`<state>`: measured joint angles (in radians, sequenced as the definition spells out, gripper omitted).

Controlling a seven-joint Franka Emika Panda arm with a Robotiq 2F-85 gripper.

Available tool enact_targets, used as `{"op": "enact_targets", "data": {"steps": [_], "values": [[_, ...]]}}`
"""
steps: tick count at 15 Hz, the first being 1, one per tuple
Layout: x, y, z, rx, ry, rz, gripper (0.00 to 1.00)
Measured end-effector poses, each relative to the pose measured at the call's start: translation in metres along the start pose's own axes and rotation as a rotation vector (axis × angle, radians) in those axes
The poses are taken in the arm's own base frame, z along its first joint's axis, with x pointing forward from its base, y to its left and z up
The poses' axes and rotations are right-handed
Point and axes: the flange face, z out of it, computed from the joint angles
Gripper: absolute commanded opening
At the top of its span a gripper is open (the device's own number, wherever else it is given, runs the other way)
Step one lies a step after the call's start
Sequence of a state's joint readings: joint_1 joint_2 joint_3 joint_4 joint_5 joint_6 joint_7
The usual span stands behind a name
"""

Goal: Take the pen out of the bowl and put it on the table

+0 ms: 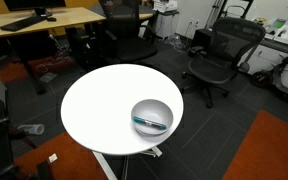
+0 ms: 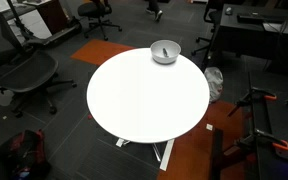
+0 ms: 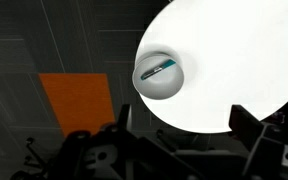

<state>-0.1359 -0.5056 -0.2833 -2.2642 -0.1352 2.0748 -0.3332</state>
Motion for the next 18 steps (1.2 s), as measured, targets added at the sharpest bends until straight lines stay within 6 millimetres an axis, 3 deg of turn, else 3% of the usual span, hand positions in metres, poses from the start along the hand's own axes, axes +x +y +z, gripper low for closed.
{"op": "enact_targets", "data": {"steps": [11,18], "values": [[0.002,-0.001,0.004,0.006,-0.007,0.003,1.0],[0.037,-0.013,0.051,0.01,-0.1,0.101,1.0]]}}
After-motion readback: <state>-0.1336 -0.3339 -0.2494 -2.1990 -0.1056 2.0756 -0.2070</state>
